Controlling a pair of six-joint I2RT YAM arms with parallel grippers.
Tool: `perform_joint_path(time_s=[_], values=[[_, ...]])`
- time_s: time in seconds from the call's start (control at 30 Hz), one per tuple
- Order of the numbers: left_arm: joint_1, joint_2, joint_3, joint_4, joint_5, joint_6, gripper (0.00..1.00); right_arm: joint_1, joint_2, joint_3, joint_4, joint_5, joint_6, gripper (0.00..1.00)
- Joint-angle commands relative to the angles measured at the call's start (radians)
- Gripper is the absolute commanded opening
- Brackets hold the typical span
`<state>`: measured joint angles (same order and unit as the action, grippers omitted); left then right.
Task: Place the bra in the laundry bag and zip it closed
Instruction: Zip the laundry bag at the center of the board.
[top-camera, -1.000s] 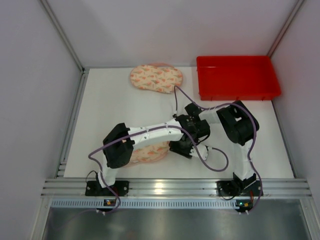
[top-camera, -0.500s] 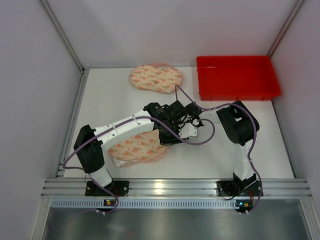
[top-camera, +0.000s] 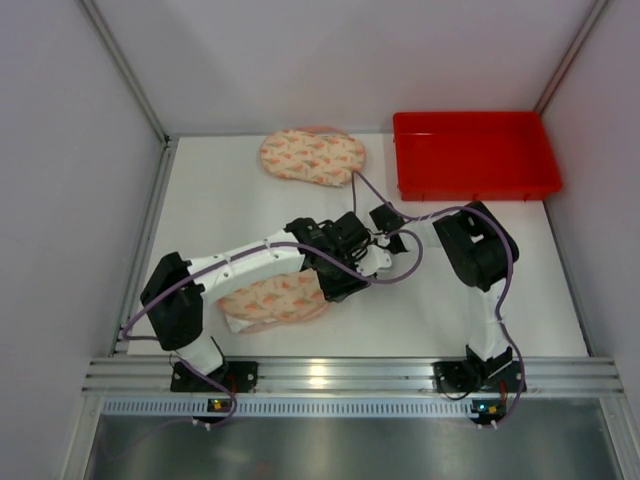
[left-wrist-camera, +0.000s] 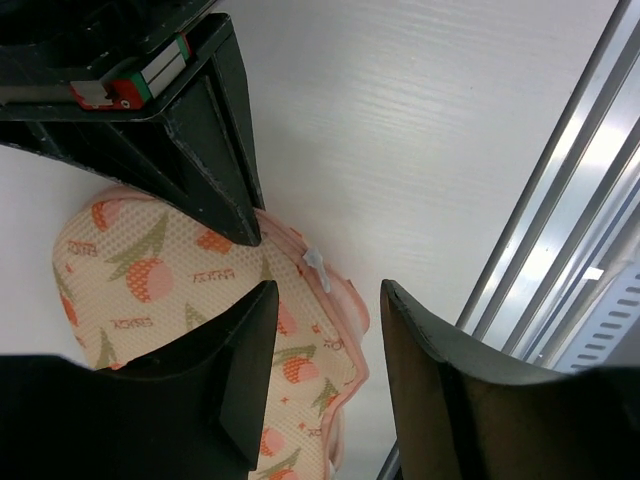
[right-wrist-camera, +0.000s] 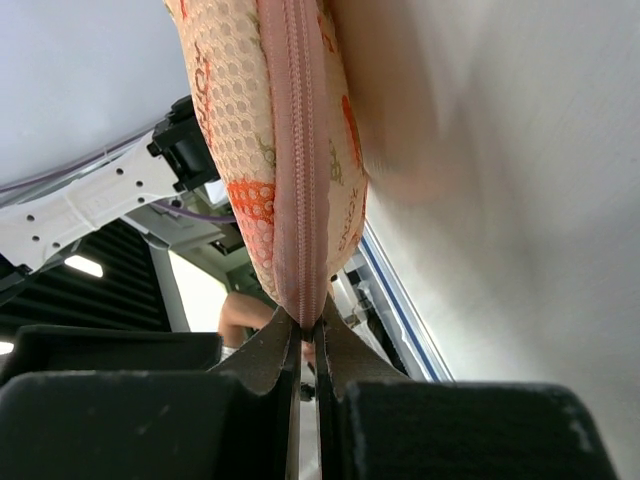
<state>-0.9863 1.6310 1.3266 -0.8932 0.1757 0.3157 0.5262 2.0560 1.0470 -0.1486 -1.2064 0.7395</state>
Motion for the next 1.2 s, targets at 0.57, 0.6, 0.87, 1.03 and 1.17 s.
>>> perform_joint_path(time_s=[0.57, 0.6, 0.87, 1.03, 1.17], values=[[0.000, 0.130, 0.123, -0.075, -0.027, -0.182, 0.43, -0.031, 0.047, -0.010, 0.026, -0.030, 0.057, 0.00], [0.000, 0.128, 0.123, -0.076, -0.031, -0.182, 0.43, -0.029, 0.047, -0.010, 0.026, -0.030, 0.057, 0.00], [0.000, 0.136, 0.112, -0.099, -0.065, -0.170, 0.38, -0.029, 0.050, -0.007, 0.026, -0.030, 0.058, 0.00], [-0.002, 0.147, 0.112, -0.101, -0.090, -0.158, 0.35, -0.031, 0.052, -0.007, 0.027, -0.030, 0.058, 0.00], [-0.002, 0.156, 0.108, -0.101, -0.110, -0.156, 0.33, -0.031, 0.052, -0.007, 0.032, -0.036, 0.067, 0.00]])
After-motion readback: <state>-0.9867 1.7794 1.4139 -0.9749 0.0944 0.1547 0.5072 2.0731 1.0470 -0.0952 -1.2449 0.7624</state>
